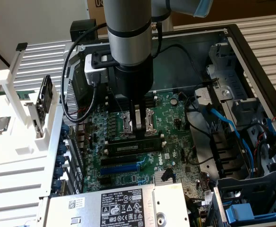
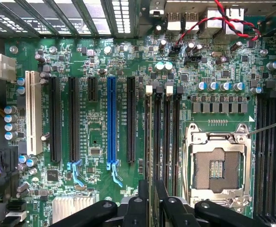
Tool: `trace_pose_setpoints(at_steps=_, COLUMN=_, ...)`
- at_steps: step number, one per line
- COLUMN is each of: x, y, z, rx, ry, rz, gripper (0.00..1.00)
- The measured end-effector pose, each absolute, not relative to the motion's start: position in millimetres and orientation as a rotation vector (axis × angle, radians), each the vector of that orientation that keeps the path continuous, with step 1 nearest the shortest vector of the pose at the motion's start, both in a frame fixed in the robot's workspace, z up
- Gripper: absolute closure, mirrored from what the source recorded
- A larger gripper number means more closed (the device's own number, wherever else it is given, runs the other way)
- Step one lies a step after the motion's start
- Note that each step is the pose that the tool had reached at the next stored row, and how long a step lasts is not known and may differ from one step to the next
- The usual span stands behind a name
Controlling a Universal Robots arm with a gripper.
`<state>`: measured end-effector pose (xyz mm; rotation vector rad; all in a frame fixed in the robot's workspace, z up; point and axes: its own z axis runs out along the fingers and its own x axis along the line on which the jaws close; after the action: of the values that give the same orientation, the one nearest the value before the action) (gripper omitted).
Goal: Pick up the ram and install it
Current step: 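Insert the ram into the slot, then press down the ram until it locks into place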
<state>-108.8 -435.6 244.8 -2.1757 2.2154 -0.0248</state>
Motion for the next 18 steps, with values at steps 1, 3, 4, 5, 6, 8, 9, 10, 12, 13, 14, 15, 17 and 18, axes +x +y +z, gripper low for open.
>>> trace_pose_setpoints(at_steps=1, x=-108.8, y=-435.6, z=244.8, rx=-2.176, ry=2.215, rz=-0.025, gripper=0.8)
trace_pose_setpoints(at_steps=3, x=-108.8, y=-435.6, z=244.8, rx=-2.176, ry=2.215, rz=-0.025, gripper=0.8)
trace_pose_setpoints(at_steps=4, x=-108.8, y=-435.6, z=244.8, rx=-2.176, ry=2.215, rz=-0.025, gripper=0.8)
trace_pose_setpoints(at_steps=5, x=-108.8, y=-435.6, z=244.8, rx=-2.176, ry=2.215, rz=-0.025, gripper=0.8)
trace_pose_setpoints(at_steps=6, x=-108.8, y=-435.6, z=244.8, rx=-2.176, ry=2.215, rz=-0.025, gripper=0.8)
trace_pose_setpoints(at_steps=8, x=-108.8, y=-435.6, z=244.8, rx=-2.176, ry=2.215, rz=-0.025, gripper=0.8)
trace_pose_setpoints(at_steps=9, x=-108.8, y=-435.6, z=244.8, rx=-2.176, ry=2.215, rz=-0.025, gripper=0.8)
trace_pose_setpoints(at_steps=10, x=-108.8, y=-435.6, z=244.8, rx=-2.176, ry=2.215, rz=-0.025, gripper=0.8)
trace_pose_setpoints(at_steps=12, x=-108.8, y=-435.6, z=244.8, rx=-2.176, ry=2.215, rz=-0.025, gripper=0.8)
trace_pose_setpoints(at_steps=13, x=-108.8, y=-435.6, z=244.8, rx=-2.176, ry=2.215, rz=-0.025, gripper=0.8)
trace_pose_setpoints(at_steps=14, x=-108.8, y=-435.6, z=244.8, rx=-2.176, ry=2.215, rz=-0.025, gripper=0.82)
trace_pose_setpoints(at_steps=15, x=-108.8, y=-435.6, z=244.8, rx=-2.176, ry=2.215, rz=-0.025, gripper=0.89)
trace_pose_setpoints(at_steps=17, x=-108.8, y=-435.6, z=244.8, rx=-2.176, ry=2.215, rz=-0.025, gripper=0.89)
trace_pose_setpoints(at_steps=18, x=-108.8, y=-435.6, z=244.8, rx=-2.176, ry=2.215, rz=-0.025, gripper=0.9)
